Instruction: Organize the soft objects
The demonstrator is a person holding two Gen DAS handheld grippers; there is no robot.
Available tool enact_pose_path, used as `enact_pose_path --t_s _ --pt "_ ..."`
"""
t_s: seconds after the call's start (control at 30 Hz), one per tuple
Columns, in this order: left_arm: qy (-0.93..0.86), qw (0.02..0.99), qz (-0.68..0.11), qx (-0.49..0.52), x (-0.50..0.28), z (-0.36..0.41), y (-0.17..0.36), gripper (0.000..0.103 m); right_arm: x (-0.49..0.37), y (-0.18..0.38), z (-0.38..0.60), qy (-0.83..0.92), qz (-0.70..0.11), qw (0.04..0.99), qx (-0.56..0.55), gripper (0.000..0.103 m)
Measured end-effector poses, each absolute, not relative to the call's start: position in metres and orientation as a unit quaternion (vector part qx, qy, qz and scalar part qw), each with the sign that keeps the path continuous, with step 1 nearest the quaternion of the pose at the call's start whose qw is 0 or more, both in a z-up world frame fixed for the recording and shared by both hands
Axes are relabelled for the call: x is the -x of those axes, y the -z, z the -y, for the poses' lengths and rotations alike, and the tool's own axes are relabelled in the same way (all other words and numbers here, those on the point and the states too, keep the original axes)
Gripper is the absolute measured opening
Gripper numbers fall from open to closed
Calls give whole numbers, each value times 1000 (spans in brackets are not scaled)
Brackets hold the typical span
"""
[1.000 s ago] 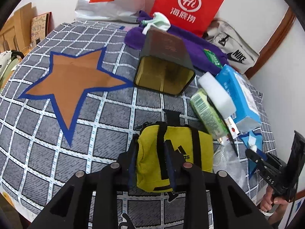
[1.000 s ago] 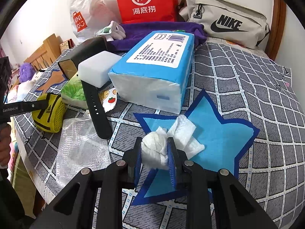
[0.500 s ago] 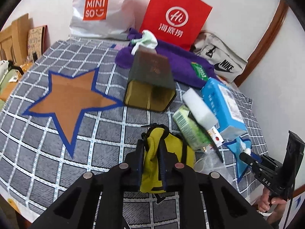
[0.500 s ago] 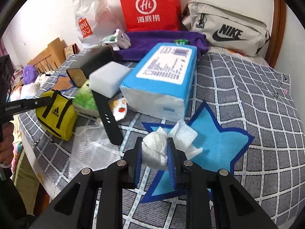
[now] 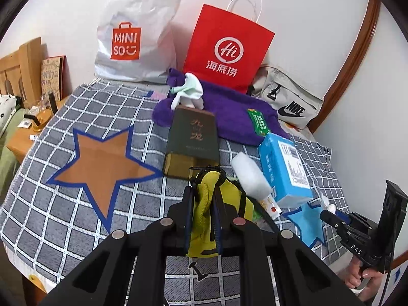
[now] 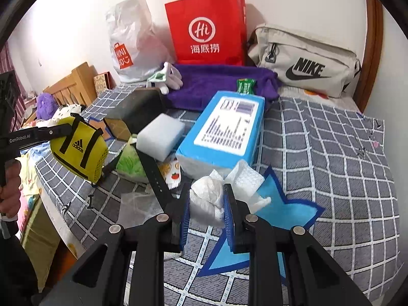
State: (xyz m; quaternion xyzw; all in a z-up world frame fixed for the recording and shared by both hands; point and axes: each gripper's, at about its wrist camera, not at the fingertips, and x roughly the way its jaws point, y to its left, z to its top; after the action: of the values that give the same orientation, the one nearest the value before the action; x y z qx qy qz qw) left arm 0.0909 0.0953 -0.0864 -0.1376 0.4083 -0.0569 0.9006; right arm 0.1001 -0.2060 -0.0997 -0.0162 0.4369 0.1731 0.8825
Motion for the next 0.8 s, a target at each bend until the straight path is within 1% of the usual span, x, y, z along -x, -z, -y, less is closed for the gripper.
enact_pose_path --t_s 0.33,0.8 --pt "52 906 -403 121 -108 -85 64 14 -115 77 208 -171 -429 887 10 24" --pt "56 912 -392 107 -150 -76 36 14 -160 45 201 -172 -405 898 20 24"
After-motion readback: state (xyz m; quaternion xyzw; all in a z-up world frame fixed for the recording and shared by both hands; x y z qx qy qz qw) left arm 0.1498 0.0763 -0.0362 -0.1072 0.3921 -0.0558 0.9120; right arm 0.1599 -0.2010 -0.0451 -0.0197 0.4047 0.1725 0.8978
